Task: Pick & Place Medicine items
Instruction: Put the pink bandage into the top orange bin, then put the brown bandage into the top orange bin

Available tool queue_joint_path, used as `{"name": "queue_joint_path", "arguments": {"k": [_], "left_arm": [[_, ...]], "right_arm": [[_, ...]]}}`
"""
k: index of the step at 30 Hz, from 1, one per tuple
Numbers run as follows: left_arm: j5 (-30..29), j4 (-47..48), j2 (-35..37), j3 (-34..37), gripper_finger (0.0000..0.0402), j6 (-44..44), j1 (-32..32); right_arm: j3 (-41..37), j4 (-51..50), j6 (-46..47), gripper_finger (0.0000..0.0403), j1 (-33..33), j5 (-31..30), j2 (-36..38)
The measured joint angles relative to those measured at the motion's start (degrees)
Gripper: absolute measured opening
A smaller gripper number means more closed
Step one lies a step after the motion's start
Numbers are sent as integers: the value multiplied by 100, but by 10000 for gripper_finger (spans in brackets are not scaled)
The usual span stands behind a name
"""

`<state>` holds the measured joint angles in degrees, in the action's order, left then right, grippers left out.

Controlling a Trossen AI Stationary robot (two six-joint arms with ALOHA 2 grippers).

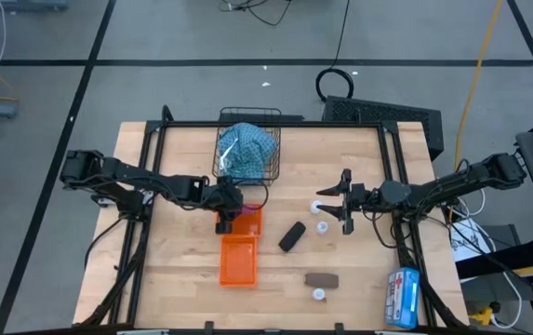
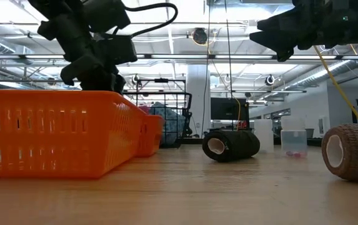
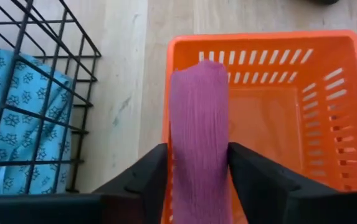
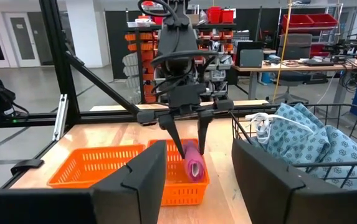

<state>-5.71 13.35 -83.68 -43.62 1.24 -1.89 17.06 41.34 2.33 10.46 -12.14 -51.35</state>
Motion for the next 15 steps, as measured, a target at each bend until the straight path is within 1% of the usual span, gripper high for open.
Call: {"name": "queue_joint_path", "arguments": {"k": [6,12,15], "left_arm": [[-38,-18,0,0,202,-25,0],[-38,-36,0,0,196,-47,0],[-38,-153,0,-24,190,-47,0]], "right_arm": [[0,-2,0,171,0,2,0],[0,7,8,171,0,23,0],[-2,94,279,171,13,26,0]]}}
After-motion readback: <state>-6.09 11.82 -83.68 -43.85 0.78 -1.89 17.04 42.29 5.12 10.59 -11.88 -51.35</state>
